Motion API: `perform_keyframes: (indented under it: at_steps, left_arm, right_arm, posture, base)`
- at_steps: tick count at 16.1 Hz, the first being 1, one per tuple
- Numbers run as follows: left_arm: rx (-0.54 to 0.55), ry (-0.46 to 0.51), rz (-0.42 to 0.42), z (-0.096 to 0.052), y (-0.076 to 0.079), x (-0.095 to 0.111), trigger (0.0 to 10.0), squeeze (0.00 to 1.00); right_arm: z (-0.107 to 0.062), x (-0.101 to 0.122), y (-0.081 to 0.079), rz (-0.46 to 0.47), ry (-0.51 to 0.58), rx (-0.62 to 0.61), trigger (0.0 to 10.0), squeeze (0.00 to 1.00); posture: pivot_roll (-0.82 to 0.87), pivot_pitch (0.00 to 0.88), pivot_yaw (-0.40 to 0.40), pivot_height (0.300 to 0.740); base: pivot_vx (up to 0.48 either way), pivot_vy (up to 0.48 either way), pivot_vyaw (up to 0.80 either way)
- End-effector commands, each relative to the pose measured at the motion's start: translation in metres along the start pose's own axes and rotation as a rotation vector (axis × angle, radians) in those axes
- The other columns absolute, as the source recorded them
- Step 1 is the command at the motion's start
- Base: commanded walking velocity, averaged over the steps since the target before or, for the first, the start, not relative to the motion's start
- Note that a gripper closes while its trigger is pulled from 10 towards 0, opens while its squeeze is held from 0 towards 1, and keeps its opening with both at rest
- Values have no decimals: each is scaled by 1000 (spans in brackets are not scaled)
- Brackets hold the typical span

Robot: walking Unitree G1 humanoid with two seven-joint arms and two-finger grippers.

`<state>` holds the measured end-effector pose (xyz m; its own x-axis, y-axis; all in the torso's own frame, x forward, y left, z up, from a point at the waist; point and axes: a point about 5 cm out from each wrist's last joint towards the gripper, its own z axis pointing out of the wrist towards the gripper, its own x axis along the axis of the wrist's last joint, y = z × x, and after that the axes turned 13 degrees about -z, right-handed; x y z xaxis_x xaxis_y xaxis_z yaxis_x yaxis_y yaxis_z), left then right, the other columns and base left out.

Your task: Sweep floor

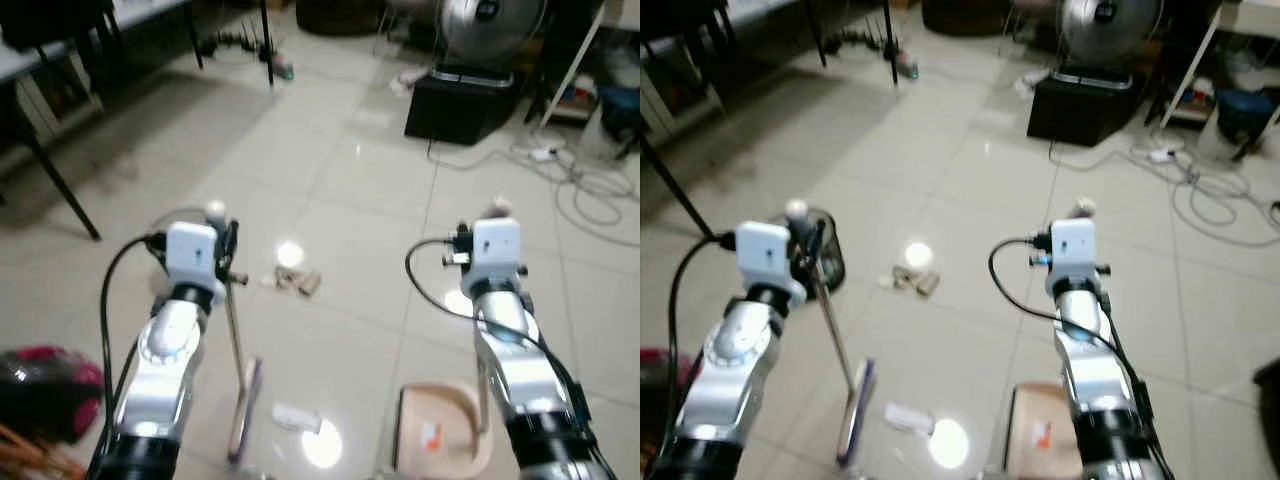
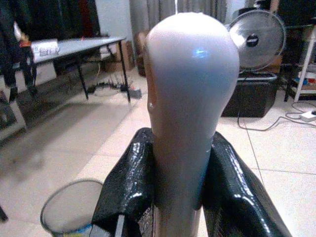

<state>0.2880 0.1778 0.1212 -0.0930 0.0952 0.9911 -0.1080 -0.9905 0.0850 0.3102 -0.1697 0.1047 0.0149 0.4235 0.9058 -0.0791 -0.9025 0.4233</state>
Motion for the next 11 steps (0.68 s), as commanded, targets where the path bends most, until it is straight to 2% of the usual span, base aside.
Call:
perform_keyframes:
  at_steps: [1, 3, 4, 5, 8, 9, 11]
  left_arm:
    - [39, 9, 36, -4, -10, 2, 10000, 0]
    - [87, 47, 1, -6, -17, -2, 10000, 0]
    - [86, 82, -22, -8, -18, -2, 10000, 0]
    - [79, 91, -3, -8, -18, -4, 10000, 0]
    - [49, 109, -4, -8, -16, -9, 10000, 0]
    - [46, 133, -31, -4, -13, -13, 10000, 0]
    - [13, 143, -32, -1, -7, -18, 10000, 0]
  right_arm:
    - [3, 11, -6, 40, 71, 10, 10000, 0]
    - [4, 11, -10, 80, 119, 46, 10000, 0]
    - [5, 11, -13, 53, 135, 62, 10000, 0]
    - [7, 13, -16, 34, 160, 79, 10000, 0]
    - [14, 15, -24, 24, 187, 84, 10000, 0]
    - [18, 15, -28, 24, 202, 73, 10000, 0]
    - [18, 14, -31, 38, 210, 53, 10000, 0]
  posture:
    - [-39, 145, -23, 740]
    - [-29, 177, -20, 740]
    - [-29, 190, -19, 740]
    - [-28, 202, -19, 740]
    - [-22, 242, -27, 740]
    - [-24, 267, -26, 740]
    - [-29, 287, -27, 740]
  base:
    - [0, 0, 0]
    - [0, 0, 0]
    - [0, 0, 0]
    - [0, 0, 0]
    - [0, 0, 0]
    - [0, 0, 0]
    - [0, 0, 0]
